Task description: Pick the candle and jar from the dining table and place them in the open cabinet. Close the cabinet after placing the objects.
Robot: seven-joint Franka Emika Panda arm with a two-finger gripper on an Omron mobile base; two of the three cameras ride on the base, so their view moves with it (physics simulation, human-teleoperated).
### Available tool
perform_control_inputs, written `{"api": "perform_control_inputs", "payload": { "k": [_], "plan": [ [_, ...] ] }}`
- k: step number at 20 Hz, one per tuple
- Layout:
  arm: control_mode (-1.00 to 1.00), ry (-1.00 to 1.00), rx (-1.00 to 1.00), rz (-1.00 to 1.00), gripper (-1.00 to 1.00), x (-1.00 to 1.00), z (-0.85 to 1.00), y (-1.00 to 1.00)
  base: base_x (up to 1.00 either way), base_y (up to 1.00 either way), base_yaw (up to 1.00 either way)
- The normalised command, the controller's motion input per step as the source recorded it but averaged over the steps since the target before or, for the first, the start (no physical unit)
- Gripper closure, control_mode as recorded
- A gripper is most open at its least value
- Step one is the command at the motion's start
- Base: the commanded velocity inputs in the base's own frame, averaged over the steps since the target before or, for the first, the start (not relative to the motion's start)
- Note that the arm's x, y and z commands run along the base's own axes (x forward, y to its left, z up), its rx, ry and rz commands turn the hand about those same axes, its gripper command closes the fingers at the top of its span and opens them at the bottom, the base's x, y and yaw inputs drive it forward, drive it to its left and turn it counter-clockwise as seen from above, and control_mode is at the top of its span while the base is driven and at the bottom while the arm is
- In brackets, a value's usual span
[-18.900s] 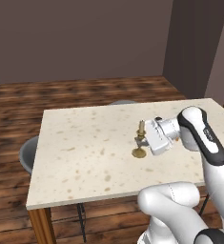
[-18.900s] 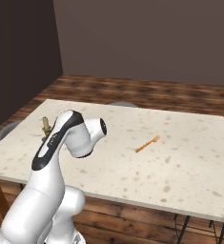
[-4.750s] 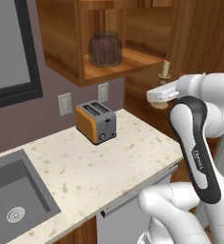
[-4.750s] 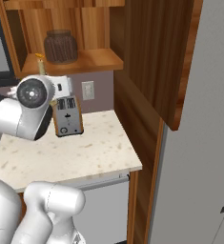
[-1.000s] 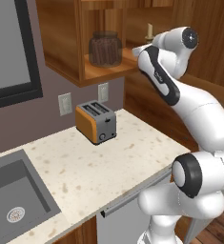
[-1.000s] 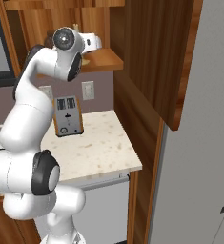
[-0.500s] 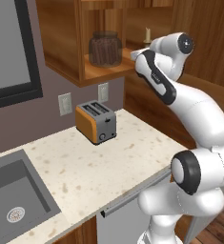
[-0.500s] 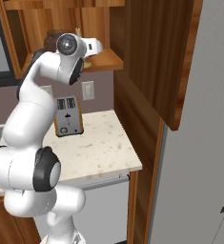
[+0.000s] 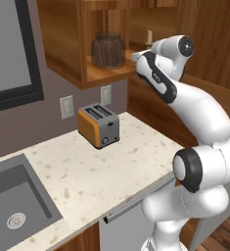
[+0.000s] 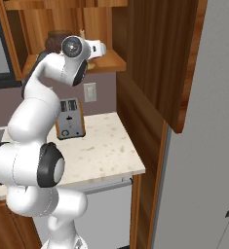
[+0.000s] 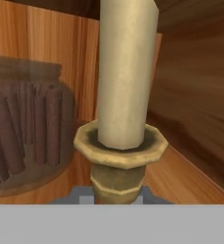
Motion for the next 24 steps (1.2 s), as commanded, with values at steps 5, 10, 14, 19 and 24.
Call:
{"api": "perform_control_inputs", "payload": {
  "k": [5, 10, 14, 19, 24],
  "plan": [
    [-1.00, 0.00, 0.02, 0.00, 1.00, 0.32, -0.01, -0.05, 0.00, 0.00, 0.00],
    [-1.00, -0.01, 0.00, 0.00, 1.00, 0.31, -0.12, -0.08, 0.00, 0.00, 0.00],
    [-1.00, 0.00, 0.00, 0.00, 1.00, 0.32, -0.09, -0.03, 0.00, 0.00, 0.00],
    [-1.00, 0.00, 0.00, 0.00, 1.00, 0.38, -0.05, -0.01, 0.00, 0.00, 0.00],
    [-1.00, 0.00, 0.00, 0.00, 1.00, 0.41, -0.04, -0.01, 0.00, 0.00, 0.00]
  ]
}}
